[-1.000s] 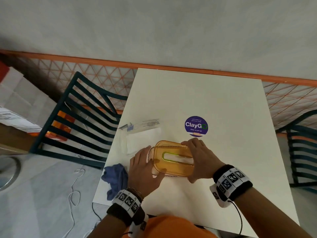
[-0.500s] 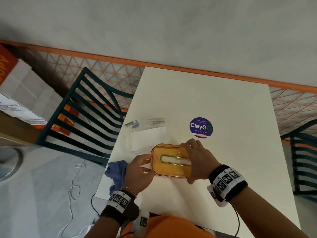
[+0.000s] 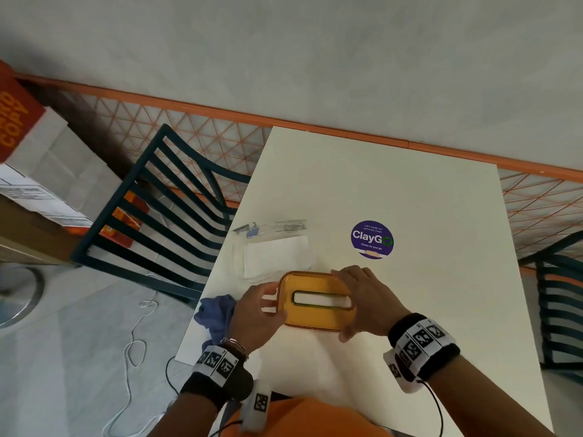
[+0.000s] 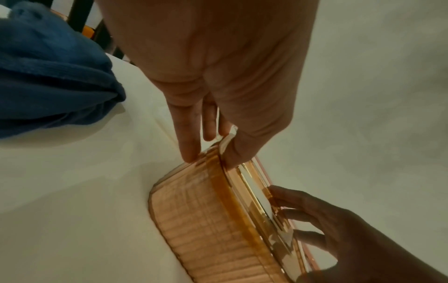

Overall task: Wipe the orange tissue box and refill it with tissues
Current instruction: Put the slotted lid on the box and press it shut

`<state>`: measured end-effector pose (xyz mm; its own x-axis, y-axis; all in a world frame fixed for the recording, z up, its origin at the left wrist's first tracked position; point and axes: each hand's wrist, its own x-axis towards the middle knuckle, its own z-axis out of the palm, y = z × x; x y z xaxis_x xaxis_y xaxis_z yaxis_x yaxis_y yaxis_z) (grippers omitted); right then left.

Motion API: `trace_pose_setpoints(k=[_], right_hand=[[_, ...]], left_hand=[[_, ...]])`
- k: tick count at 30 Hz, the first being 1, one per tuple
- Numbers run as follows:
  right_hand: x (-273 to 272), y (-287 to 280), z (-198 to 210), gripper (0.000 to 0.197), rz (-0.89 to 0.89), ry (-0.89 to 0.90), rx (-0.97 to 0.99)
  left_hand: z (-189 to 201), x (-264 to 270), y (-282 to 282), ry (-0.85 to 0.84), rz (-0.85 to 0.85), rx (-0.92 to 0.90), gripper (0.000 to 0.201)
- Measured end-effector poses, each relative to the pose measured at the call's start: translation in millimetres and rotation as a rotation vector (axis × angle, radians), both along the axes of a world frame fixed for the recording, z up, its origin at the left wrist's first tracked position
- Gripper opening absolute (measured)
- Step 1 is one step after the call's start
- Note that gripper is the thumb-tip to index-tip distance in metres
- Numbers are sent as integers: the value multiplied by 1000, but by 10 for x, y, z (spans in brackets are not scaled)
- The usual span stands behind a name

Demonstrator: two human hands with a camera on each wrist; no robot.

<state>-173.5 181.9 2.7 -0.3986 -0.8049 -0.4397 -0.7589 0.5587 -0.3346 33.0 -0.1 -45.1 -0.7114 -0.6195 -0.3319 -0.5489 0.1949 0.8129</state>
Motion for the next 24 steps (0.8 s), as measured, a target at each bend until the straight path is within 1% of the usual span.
trace_pose_setpoints(k=[1, 4, 5, 6, 8, 11, 12, 15, 16, 19, 21, 24], right_hand=[[-8, 67, -13, 116, -31, -11, -41], [19, 252, -59, 62, -102, 49, -182], [43, 299, -78, 49, -126, 74, -221], [60, 333, -98, 41, -146, 95, -255], [82, 333, -128, 37, -143, 125, -290], [78, 231, -121, 35, -84, 144, -275], [70, 195, -113, 31, -63, 157, -267], [28, 113, -80, 7, 9, 202, -228], [12, 97, -66, 3, 33, 207, -220], [-38, 106, -37, 4, 77, 203, -226], [-77, 156, 6, 4, 43, 153, -263], [-153, 267, 43, 12, -43, 58, -344]], left_hand=[[4, -20, 0, -2, -41, -68, 60], [51, -148, 41, 0, -205, -357, 53], [81, -206, 67, -6, -256, -447, 47], [98, -269, 93, -5, -300, -533, 42], [121, -390, 141, 24, -375, -653, 35], [152, -554, 202, 20, -491, -683, 33], [161, -601, 215, 6, -519, -682, 33], [179, -702, 241, -17, -581, -716, 32], [180, -720, 245, -23, -590, -721, 32], [184, -743, 246, -45, -606, -706, 36], [199, -740, 230, -66, -611, -668, 42], [213, -743, 190, -75, -641, -624, 46]])
